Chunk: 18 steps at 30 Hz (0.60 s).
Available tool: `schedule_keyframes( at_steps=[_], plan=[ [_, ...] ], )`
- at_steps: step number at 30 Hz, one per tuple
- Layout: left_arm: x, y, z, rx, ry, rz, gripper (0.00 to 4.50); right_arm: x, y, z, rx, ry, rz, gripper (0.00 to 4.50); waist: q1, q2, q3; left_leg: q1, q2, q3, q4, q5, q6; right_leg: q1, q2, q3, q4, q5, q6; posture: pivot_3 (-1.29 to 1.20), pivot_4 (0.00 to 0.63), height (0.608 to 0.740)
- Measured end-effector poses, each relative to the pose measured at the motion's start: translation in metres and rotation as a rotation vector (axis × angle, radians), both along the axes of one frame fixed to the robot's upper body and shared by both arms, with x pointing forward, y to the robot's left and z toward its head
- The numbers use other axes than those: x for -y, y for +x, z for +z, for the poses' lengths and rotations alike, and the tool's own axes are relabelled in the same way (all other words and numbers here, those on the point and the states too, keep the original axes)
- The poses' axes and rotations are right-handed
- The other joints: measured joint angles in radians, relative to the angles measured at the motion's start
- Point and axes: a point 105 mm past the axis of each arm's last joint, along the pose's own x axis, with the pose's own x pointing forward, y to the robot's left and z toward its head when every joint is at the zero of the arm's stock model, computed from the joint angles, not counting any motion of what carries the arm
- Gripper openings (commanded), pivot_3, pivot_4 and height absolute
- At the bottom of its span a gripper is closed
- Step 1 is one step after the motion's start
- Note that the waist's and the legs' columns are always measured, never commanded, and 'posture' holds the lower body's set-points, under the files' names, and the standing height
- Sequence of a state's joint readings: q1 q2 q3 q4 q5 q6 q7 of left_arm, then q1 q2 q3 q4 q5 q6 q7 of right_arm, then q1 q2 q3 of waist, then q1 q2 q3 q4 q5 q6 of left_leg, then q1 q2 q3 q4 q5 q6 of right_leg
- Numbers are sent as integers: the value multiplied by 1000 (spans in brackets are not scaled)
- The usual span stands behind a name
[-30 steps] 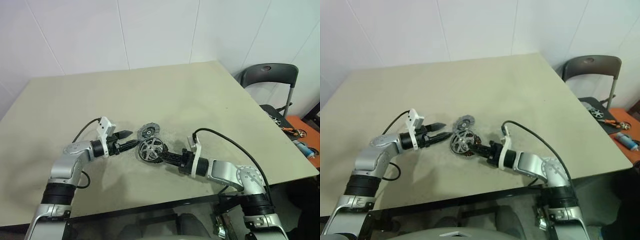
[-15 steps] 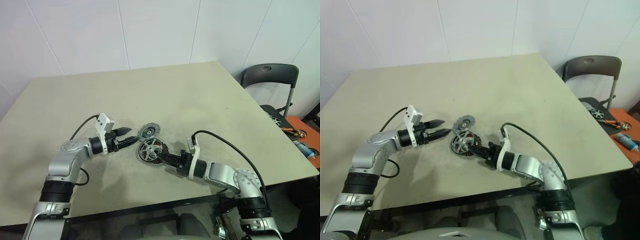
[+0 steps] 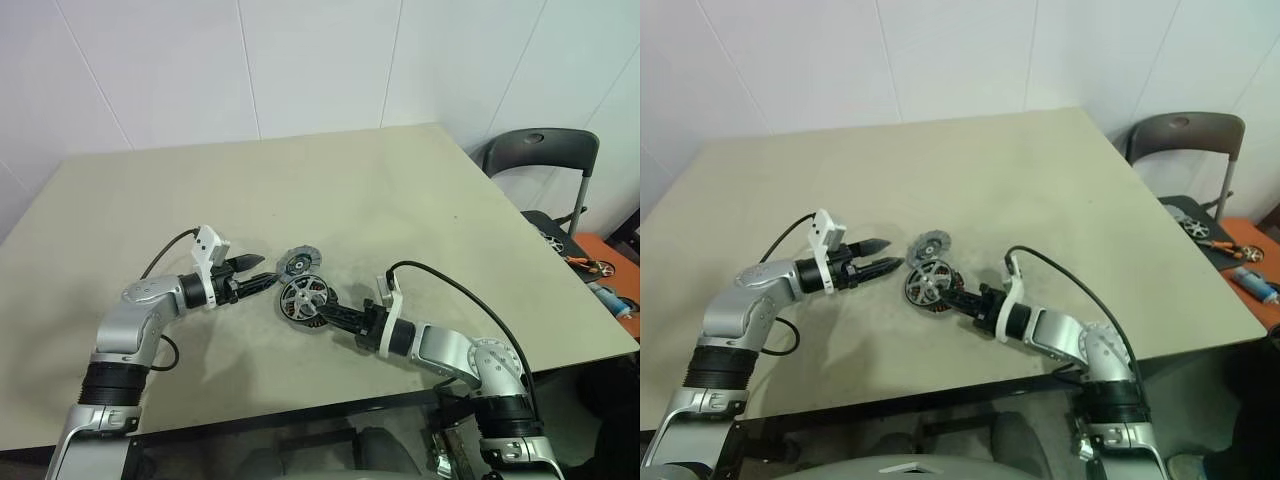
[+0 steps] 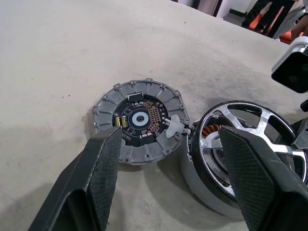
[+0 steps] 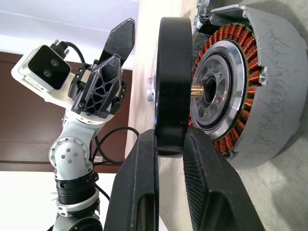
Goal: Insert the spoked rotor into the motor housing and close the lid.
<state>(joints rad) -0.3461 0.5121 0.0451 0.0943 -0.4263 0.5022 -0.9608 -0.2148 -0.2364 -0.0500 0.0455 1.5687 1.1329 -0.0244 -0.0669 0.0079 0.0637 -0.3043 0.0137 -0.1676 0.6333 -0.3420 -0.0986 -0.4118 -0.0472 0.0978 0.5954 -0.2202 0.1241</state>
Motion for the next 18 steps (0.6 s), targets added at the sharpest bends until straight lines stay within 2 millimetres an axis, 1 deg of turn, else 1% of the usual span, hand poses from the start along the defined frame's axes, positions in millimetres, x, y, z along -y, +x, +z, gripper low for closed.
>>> schedule_keyframes(
  at_steps=[11, 18],
  plan=[
    [2, -1, 1, -3, 2, -7, 3404, 3, 1, -1, 7, -2, -4, 375, 2, 0, 0, 0, 0, 0, 1, 0, 0, 1, 0, 0, 0, 0, 0, 0, 0, 740],
    [1, -5, -5, -24, 3, -5, 3404, 10, 6, 1, 8, 10, -33, 375, 4, 0, 0, 0, 0, 0, 2, 0, 0, 1, 0, 0, 0, 0, 0, 0, 0, 740]
  ],
)
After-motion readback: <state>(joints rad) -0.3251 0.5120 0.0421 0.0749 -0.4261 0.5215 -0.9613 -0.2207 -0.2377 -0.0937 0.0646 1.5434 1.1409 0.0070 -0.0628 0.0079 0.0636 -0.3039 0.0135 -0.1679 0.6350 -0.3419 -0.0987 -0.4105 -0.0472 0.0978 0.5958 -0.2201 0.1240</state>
